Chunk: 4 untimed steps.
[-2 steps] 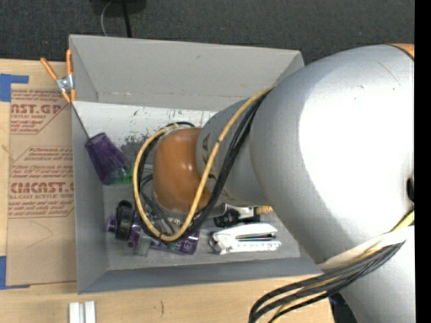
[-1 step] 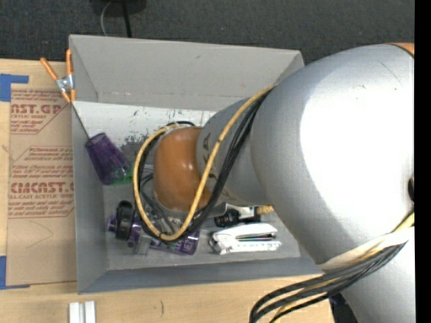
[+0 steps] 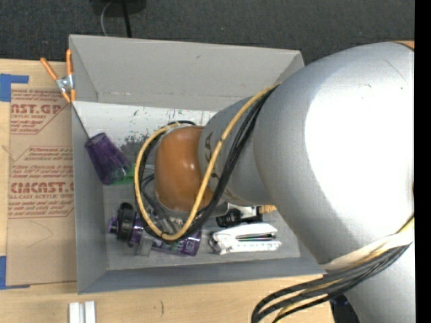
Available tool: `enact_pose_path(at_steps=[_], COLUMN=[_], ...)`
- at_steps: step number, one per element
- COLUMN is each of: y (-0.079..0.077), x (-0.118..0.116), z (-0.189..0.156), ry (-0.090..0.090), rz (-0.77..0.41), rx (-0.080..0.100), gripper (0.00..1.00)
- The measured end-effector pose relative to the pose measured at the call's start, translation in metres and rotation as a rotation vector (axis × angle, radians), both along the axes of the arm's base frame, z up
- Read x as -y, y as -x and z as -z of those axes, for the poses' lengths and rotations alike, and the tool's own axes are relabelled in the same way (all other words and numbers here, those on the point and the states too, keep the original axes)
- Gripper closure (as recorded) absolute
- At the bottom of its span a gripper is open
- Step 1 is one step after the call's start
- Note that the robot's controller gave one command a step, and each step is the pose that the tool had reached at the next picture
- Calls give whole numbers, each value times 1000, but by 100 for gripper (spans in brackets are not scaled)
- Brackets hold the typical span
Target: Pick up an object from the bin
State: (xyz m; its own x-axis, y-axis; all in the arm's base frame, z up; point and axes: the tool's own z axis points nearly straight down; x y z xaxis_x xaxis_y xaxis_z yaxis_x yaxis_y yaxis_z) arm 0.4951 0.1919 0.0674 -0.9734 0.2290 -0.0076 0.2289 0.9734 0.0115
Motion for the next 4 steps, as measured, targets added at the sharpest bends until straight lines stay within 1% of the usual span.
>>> enact_pose_path(at_steps=[1,2,4], y=[3,1,1], x=[1,1,0], z=[-19,-42,-68], ry=[4,1,0], rz=[0,1,1], rx=[-10,-4,-1], gripper=[100,100,100])
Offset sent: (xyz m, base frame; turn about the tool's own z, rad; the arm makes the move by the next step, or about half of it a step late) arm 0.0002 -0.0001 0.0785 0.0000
